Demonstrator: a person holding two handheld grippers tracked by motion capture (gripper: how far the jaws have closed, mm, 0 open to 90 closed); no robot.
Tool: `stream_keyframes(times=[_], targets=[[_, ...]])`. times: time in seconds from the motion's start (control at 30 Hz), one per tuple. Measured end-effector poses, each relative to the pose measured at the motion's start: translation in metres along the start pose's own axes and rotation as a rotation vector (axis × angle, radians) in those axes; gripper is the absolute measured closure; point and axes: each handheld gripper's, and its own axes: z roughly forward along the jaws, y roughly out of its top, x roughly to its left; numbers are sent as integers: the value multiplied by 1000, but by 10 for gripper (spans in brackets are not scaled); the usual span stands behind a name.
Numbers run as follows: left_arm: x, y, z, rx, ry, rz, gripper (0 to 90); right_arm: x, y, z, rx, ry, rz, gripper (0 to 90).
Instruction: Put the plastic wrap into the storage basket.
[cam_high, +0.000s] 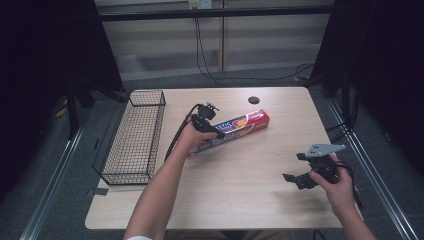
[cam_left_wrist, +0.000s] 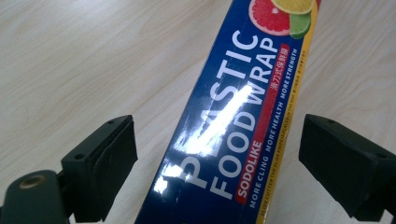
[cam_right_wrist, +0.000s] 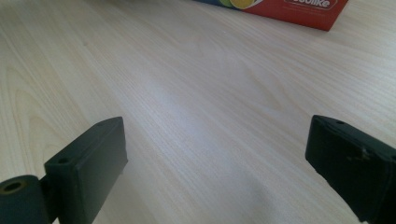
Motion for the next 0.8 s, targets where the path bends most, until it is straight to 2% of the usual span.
stream_keyframes(times=[0.17,0.23,0.27,0.33,0.5,0.7,0.8], targets=[[0,1,4,9,-6,-3,117,0,0,-1,-2,-1,-2,50],[0,2,5,23,-1,9,123,-1,-1,-1,-3,0,-2,50],[-1,1,6,16,0,1,125,-1,-1,-2,-2,-1,1,50],[0,1,7,28,0,20,133,-1,-1,-2,-5,-3,2,50],[0,2,10,41,-11,-3,164,0,-1,-3,-5,-4,3,50],[-2,2,13,55,-15,11,236,0,-1,-2,-5,-3,0,50],[-3,3,14,87,-2,36,238,0,-1,-3,-4,-5,0,50]])
